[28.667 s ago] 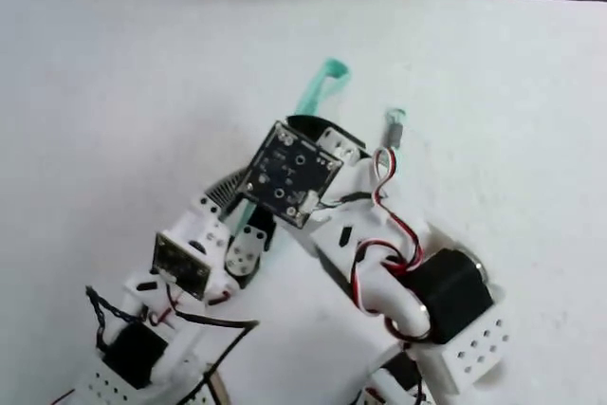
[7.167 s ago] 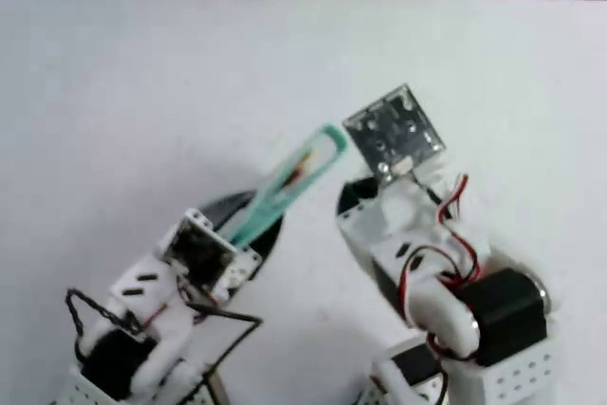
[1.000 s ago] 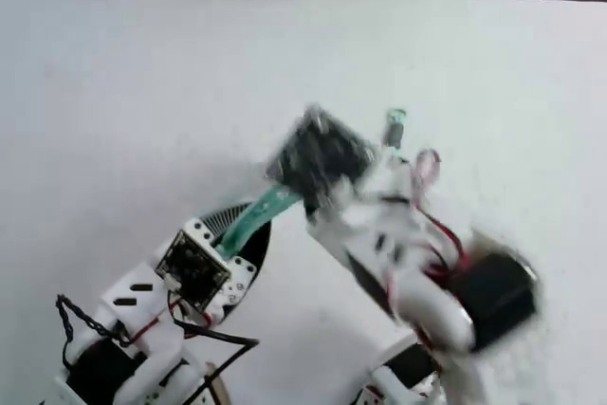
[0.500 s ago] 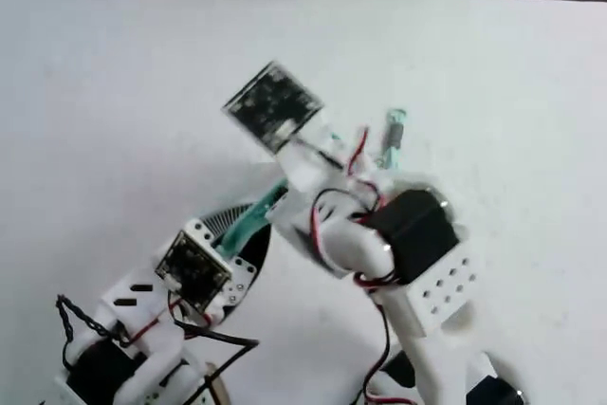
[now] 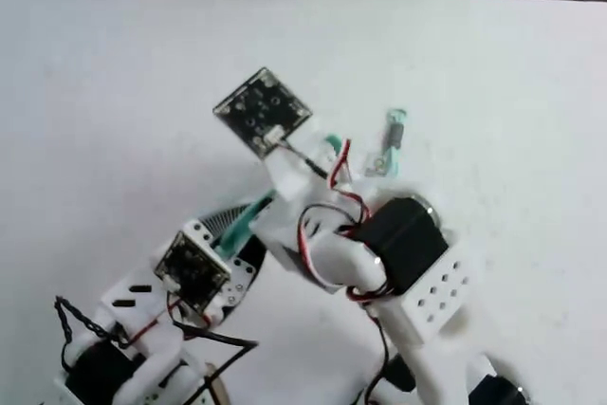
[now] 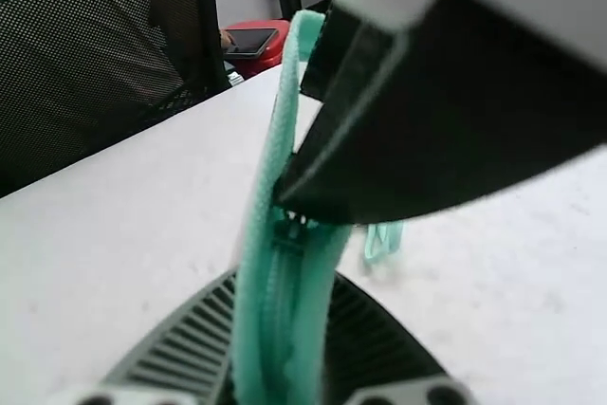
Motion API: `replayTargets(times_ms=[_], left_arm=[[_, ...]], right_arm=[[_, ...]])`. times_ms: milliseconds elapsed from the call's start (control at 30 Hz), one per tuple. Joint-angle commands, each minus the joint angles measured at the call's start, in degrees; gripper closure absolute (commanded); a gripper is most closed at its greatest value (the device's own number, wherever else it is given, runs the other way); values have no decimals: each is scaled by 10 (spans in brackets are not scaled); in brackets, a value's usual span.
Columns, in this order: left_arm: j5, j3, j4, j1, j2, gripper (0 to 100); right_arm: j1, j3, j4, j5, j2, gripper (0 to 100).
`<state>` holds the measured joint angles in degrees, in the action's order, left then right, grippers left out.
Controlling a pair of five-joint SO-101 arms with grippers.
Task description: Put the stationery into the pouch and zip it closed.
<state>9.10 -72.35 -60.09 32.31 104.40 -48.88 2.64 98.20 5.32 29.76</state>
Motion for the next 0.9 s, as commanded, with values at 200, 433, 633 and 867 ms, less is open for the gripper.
replayTargets(times_ms=[200,433,633,867], left_arm=[[5,5,17,-41,4,976],[5,5,17,-46,4,976],[5,7,17,-61,4,976],[4,11,13,-116,4,976]], right_arm=[[-28,-24,7,-9,-9,730],[-18,-28,4,-28,-70,731],[-44,33,6,-34,-109,733],[-93,54,7,-50,-112,782]])
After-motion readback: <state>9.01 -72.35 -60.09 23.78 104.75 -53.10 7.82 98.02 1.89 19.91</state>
